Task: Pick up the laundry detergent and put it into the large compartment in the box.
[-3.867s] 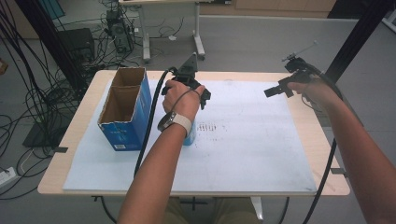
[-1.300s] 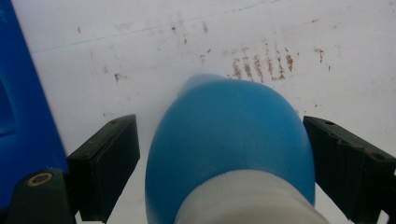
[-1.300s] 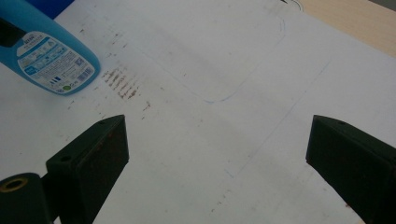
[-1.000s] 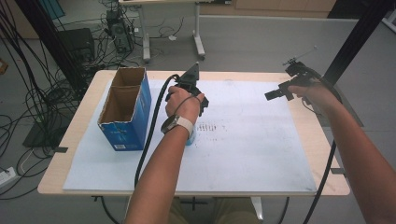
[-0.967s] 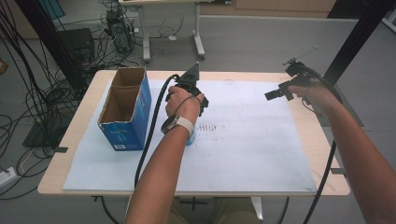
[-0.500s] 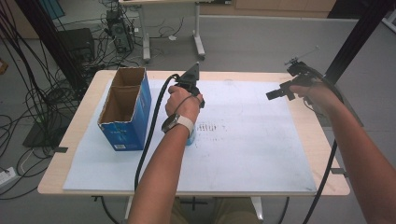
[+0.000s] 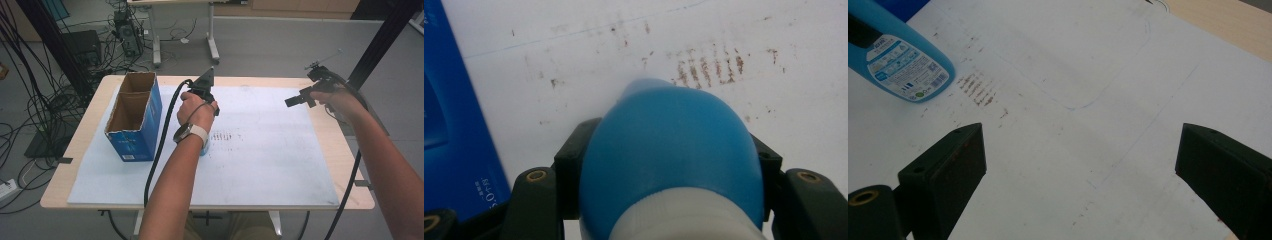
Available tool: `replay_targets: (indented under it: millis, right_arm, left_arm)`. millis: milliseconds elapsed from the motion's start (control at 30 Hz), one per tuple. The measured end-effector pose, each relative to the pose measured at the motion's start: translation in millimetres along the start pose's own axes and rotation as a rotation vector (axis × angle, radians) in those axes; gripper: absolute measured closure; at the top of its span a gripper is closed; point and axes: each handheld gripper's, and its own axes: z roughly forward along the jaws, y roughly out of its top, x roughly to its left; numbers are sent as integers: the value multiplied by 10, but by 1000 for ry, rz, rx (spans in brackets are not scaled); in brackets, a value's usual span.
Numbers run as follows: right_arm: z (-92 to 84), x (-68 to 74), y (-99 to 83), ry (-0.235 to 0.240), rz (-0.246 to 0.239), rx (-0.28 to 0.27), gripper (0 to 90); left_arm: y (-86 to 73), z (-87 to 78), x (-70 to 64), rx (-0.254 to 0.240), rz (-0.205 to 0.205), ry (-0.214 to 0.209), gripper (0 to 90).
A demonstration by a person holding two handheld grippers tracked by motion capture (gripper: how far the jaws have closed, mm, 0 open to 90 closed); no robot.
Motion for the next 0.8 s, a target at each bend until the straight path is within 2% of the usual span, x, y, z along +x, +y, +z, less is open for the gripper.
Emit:
replay_targets:
  millis: [800]
  right_arm:
    - [29,24,13,2,-4,7,59]
  left_arm:
    - [0,-1,5,0,3,-2,392]
